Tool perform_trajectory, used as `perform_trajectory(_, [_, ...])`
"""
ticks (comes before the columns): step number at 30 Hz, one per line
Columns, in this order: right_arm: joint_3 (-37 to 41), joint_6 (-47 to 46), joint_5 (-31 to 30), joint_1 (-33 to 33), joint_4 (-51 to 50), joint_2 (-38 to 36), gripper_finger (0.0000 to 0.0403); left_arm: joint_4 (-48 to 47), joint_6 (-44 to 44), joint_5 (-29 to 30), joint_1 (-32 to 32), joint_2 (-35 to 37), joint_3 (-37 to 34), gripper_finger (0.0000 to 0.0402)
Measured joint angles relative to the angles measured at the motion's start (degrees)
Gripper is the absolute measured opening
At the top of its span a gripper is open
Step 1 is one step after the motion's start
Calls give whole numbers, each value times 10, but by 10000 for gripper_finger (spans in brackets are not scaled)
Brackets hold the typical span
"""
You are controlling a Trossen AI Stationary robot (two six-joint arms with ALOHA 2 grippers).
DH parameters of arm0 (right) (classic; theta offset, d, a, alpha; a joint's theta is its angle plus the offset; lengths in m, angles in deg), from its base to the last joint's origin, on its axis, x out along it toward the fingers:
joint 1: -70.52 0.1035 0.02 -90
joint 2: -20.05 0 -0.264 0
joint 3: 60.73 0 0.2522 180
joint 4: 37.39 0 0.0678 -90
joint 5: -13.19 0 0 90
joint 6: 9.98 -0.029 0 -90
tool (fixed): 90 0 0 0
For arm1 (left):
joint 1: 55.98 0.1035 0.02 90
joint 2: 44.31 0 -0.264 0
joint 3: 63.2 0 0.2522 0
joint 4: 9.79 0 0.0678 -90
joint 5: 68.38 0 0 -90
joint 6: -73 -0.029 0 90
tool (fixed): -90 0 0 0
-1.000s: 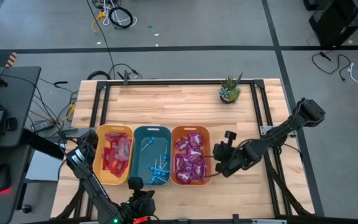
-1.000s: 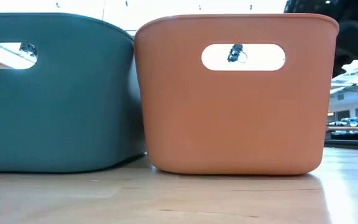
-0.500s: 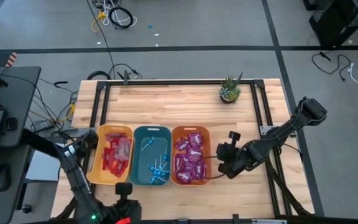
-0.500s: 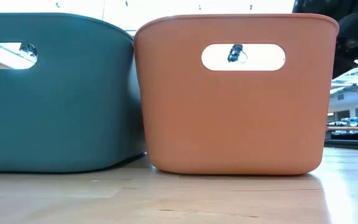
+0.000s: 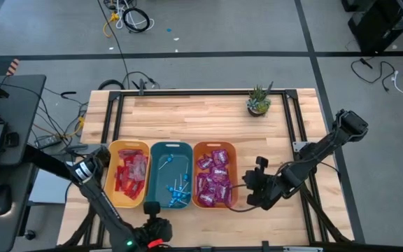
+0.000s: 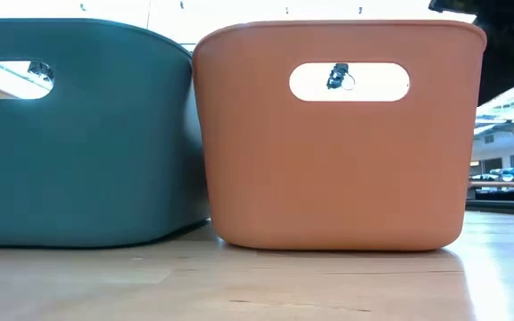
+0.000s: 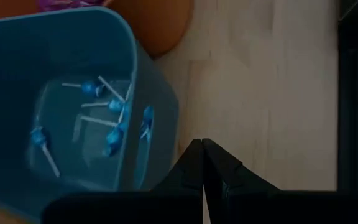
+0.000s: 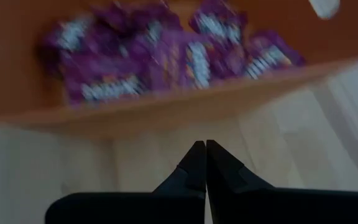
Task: Sort candy
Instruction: Adjust the colored bins
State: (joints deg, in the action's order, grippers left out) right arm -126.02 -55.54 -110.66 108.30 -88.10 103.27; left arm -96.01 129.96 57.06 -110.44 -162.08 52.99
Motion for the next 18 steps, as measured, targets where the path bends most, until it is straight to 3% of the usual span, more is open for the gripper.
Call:
perform_trajectory(6, [0, -68, 4, 32, -91, -40, 0, 74, -31, 27, 12, 0, -58, 0])
perform_trajectory(9, [0, -75, 5, 59, -69, -72, 0, 77, -28, 44, 20, 0, -73, 0])
perform_trajectory(13, [0, 51, 9, 93, 62, -84, 0, 86, -28, 78, 23, 0, -88, 0])
perform_trajectory(18, [-1, 202, 65, 98, 200, -50, 0, 102, -27, 82, 34, 0, -102, 0])
